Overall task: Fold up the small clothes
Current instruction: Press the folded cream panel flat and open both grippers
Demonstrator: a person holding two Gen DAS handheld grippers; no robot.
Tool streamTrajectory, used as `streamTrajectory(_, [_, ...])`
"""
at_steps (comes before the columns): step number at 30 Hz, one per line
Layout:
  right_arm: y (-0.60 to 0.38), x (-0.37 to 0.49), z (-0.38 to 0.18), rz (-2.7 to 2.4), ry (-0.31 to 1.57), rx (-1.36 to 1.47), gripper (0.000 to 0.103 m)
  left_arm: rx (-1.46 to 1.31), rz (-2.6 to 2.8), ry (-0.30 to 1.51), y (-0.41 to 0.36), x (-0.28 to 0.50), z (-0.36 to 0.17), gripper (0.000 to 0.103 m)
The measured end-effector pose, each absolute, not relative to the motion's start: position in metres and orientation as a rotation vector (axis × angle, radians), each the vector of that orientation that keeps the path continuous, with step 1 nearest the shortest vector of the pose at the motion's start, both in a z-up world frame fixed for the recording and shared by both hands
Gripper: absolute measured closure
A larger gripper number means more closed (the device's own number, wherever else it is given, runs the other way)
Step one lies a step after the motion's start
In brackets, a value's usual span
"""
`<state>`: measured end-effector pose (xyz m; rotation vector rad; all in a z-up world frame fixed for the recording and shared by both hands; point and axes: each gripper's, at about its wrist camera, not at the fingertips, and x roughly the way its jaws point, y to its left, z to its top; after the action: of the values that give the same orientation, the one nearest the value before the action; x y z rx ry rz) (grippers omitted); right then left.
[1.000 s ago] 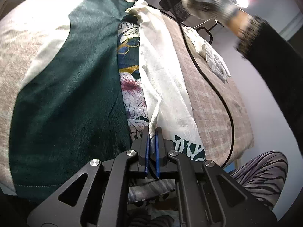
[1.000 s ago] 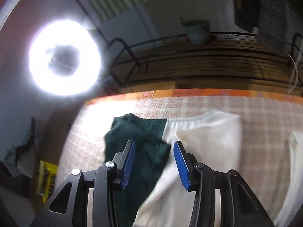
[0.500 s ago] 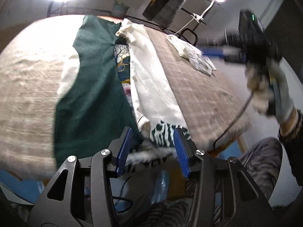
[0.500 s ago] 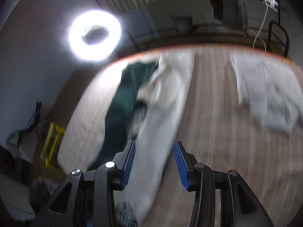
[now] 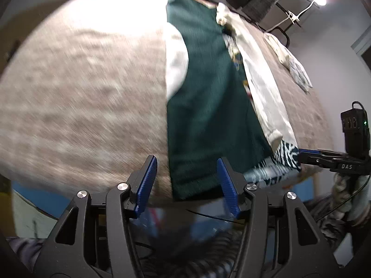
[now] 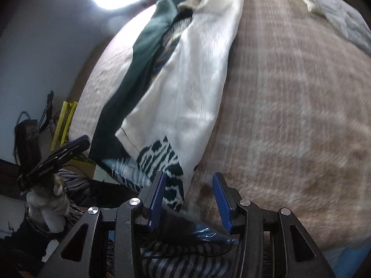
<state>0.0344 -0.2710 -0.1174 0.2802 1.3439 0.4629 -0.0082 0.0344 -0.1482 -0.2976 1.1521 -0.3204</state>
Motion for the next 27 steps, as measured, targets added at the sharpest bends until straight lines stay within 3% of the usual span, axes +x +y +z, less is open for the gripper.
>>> streamTrajectory(2, [-0.27, 0.031, -0.118, 0.471, 1.332, 0.288, 0.058, -0.294, -0.324, 1.134, 0.032, -0.009, -0.149, 0.056])
streamTrajectory(3, [-0.27, 0.03, -0.119, 0.479, 1.333, 0.295, 0.058, -0.298, -0.33, 1.138, 0.032, -0.009, -0.15, 0.073])
streamTrajectory(4, [-0.269, 0.031, -0.119, 0.491, 1.326, 0.298, 0.068, -0.32, -0.331, 1.149, 0.033, -0.006, -0.151, 0.092])
streamTrajectory(5, [-0.267, 0.031, -0.121, 0.511, 1.334, 0.3, 0.079, -0.338, -0.333, 1.158, 0.035, -0.004, -0.154, 0.097])
streamTrajectory(6, [-0.265, 0.031, -0.125, 0.525, 1.343, 0.305, 0.083, -0.357, -0.336, 1.162, 0.036, -0.001, -0.156, 0.098])
streamTrajectory(8, [-0.262, 0.032, -0.128, 0.555, 1.349, 0.326, 0.102, -0.363, -0.337, 1.156, 0.037, 0.0, -0.153, 0.101])
streamTrajectory(16, [-0.277, 0.019, -0.092, 0.57, 1.272, 0.361, 0.103, -0.382, -0.368, 1.097, 0.044, -0.01, -0.12, 0.102])
streamTrajectory(27, [-0.285, 0.027, -0.111, 0.54, 1.352, 0.356, 0.103, -0.314, -0.379, 1.172, 0.034, 0.011, -0.134, 0.102])
